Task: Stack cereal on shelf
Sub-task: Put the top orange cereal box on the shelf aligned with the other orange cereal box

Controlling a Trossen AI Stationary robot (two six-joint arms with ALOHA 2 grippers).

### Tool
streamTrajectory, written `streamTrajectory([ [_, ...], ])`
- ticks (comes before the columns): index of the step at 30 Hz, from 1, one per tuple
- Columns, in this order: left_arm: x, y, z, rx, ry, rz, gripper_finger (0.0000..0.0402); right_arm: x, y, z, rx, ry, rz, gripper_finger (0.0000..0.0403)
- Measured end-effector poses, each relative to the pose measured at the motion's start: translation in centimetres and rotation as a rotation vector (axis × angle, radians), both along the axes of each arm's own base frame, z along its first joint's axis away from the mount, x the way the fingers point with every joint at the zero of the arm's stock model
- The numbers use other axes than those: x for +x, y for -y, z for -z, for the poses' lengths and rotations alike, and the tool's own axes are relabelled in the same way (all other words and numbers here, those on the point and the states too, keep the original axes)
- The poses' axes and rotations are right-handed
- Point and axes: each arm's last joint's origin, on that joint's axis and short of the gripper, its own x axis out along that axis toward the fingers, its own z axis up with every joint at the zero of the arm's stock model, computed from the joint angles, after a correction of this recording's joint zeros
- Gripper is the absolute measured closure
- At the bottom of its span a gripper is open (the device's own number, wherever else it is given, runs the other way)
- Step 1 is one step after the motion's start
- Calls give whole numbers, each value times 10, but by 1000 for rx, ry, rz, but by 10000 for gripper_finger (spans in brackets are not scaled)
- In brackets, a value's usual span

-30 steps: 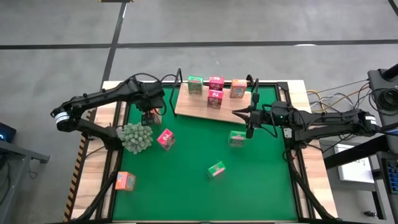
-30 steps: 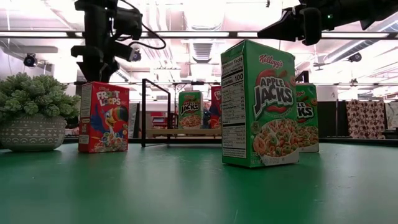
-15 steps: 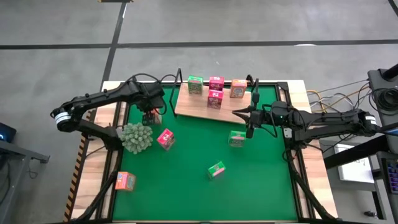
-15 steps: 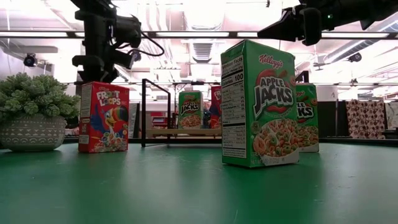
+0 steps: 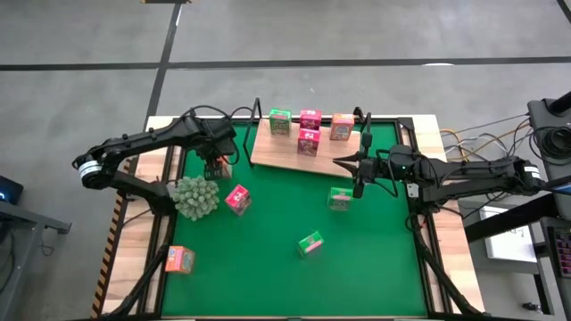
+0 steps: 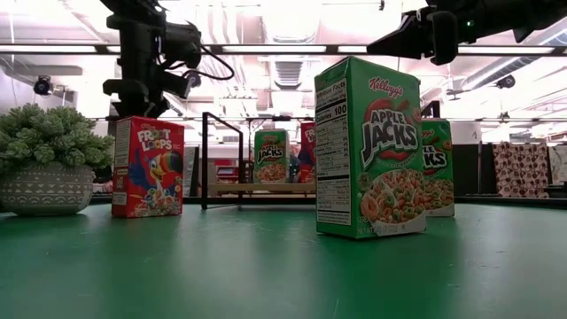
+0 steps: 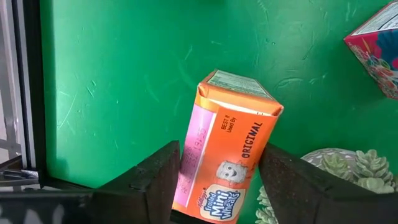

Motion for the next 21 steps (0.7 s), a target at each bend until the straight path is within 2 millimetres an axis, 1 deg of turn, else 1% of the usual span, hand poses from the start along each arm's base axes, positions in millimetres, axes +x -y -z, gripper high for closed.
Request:
streamTrajectory([
  [4, 0, 0, 0, 0, 1, -2, 213, 0, 0, 0, 0, 0, 0, 390],
  [13, 0, 0, 0, -1, 5, -20, 215, 0, 0, 0, 1, 0, 0, 390],
  [16, 1, 0, -4, 2, 16, -31, 215, 0, 0, 0, 2, 0, 1, 390],
  [21, 3, -1, -16, 13, 39, -41, 215, 0, 0, 0, 3, 0, 1, 390],
])
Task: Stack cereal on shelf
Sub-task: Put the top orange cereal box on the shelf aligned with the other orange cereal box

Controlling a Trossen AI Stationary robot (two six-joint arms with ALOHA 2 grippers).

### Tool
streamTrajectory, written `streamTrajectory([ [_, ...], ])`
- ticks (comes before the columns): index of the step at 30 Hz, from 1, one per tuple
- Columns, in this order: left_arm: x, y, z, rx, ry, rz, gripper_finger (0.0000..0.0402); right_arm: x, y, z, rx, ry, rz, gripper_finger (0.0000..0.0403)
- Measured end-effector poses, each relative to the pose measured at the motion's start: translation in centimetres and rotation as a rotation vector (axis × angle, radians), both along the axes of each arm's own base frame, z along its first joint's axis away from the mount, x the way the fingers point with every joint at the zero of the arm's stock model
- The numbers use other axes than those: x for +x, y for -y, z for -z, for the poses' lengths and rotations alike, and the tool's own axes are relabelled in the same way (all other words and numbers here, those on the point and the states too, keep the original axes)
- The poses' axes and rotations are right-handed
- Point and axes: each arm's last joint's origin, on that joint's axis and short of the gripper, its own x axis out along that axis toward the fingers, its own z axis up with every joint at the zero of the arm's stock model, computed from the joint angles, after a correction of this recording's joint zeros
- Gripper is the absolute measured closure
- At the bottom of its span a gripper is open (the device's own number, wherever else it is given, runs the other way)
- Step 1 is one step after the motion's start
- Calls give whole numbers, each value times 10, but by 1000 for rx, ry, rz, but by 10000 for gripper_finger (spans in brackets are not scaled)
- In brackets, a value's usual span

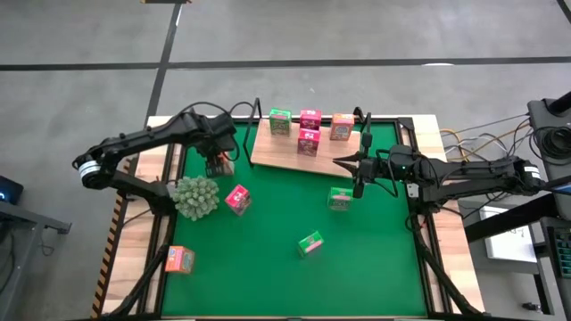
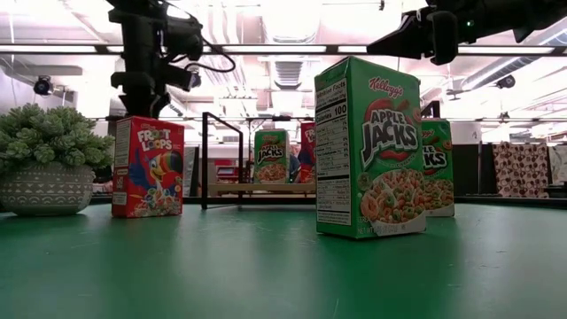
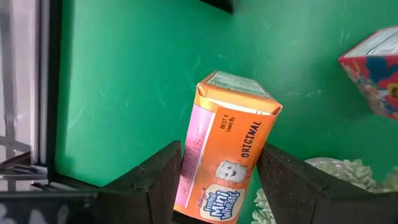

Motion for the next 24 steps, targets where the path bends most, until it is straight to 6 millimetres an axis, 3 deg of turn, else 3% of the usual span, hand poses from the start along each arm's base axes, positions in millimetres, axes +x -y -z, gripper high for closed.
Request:
streamTrajectory([
  [7, 0, 6, -32, -10, 11, -51, 215, 0, 0, 0, 1, 0, 0, 390],
  [13, 6, 24, -70, 2, 88, -62, 215, 0, 0, 0, 4, -1, 0, 390],
  [19, 20, 51, -107, 28, 267, -8, 215, -6, -1, -5, 25, 28, -11, 390],
  [24, 43, 73, -123, 63, 496, 105, 215, -18, -7, -11, 65, 41, -99, 390],
])
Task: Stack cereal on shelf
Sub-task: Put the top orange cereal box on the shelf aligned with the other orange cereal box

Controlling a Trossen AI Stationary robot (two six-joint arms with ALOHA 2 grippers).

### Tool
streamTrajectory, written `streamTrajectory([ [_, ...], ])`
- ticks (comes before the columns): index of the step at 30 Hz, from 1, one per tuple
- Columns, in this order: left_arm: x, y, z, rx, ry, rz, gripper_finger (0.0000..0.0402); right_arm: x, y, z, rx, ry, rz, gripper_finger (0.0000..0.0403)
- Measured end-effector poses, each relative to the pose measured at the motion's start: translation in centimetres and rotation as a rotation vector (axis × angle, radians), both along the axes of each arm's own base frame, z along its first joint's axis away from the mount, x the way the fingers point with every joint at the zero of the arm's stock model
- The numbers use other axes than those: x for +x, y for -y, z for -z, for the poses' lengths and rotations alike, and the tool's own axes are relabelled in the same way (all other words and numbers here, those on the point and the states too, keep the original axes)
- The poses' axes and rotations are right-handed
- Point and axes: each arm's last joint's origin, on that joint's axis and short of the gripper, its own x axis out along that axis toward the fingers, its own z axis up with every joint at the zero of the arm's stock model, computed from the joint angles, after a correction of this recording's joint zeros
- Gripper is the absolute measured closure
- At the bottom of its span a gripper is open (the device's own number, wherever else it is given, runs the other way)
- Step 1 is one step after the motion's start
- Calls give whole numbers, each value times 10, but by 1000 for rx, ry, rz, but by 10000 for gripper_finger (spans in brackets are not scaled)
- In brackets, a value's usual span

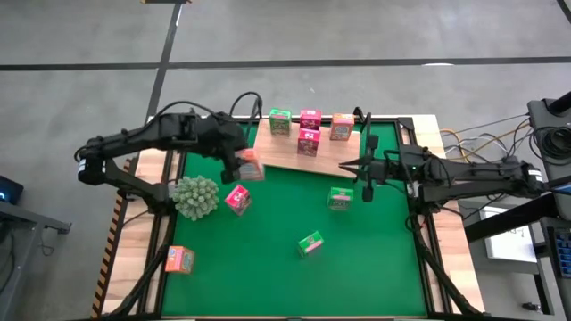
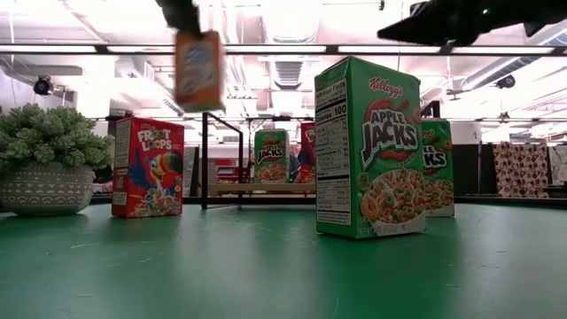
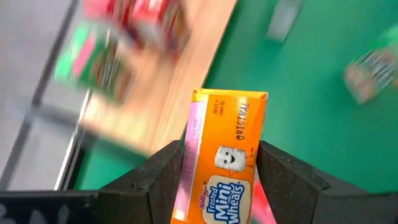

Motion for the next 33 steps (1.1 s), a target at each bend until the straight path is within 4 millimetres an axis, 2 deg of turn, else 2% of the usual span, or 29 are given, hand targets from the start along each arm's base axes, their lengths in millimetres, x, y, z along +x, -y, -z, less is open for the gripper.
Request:
streamTrajectory([
  [4, 18, 7, -7, 46, 145, 66, 215, -10, -5, -1, 29, 10, -33, 390],
  [12, 50, 1, -6, 106, 278, 80, 215, -23, -10, -2, 24, 44, -57, 390],
  [26, 117, -9, 27, 147, 372, 91, 215, -25, -11, -3, 1, 51, -88, 390],
  [33, 127, -11, 42, 146, 323, 100, 215, -25, -11, -3, -1, 52, -88, 390],
])
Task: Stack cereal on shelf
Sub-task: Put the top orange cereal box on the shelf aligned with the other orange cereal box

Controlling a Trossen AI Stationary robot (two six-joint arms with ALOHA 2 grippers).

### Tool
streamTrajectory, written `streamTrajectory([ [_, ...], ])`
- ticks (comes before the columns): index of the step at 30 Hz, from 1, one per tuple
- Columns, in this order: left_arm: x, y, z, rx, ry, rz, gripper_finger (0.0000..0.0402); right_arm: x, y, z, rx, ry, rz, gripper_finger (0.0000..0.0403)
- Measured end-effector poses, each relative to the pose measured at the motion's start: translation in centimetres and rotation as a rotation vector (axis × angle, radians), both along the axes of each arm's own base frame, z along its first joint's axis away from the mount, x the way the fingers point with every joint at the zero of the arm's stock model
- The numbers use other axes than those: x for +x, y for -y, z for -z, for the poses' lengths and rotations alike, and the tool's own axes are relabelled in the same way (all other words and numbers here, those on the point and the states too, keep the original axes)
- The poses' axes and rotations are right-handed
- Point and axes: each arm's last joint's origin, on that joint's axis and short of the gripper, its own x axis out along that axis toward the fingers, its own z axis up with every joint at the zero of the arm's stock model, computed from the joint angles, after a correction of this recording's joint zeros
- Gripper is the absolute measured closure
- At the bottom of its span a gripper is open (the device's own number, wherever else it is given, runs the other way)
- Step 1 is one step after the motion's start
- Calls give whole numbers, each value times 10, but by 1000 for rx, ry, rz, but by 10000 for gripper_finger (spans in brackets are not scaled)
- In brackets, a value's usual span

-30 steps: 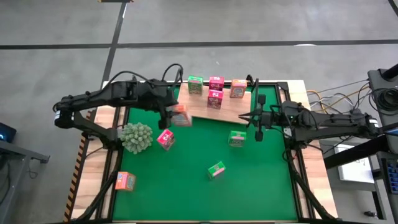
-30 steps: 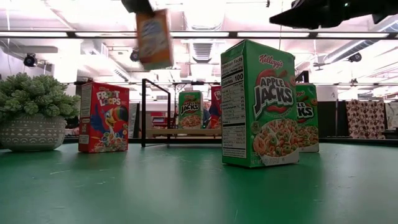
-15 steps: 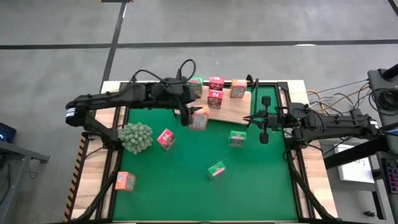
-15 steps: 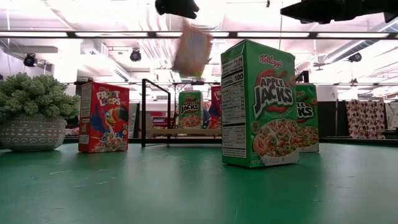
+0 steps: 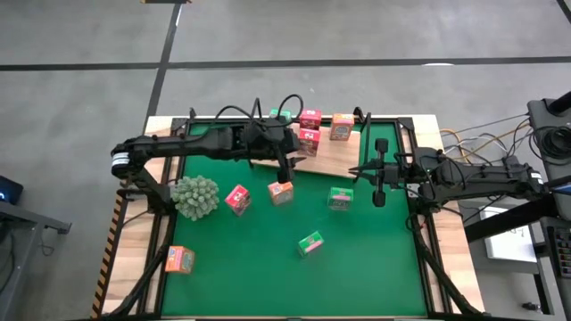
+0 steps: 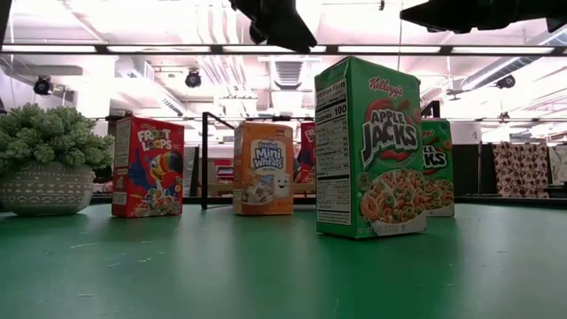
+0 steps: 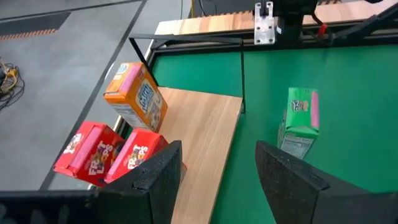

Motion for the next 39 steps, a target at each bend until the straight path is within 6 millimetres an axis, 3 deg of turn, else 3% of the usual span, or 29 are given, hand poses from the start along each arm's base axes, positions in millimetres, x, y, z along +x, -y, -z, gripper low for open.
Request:
streamTrajectory([
  [7, -5, 1, 3, -98, -49, -58, 215, 0, 0, 0, 0, 0, 0, 390],
  [12, -25, 12, 14, -233, -310, -152, 212, 0, 0, 1, 0, -6, 1, 390],
  [16, -29, 21, 24, -276, -419, -187, 184, 0, 0, 1, 1, -13, 1, 390],
  [26, -2, 35, 63, -225, -542, -108, 75, 0, 0, 2, 1, -21, 8, 390],
  [39, 12, 33, 92, -238, -619, -136, 63, 0, 0, 2, -5, -22, 9, 390],
])
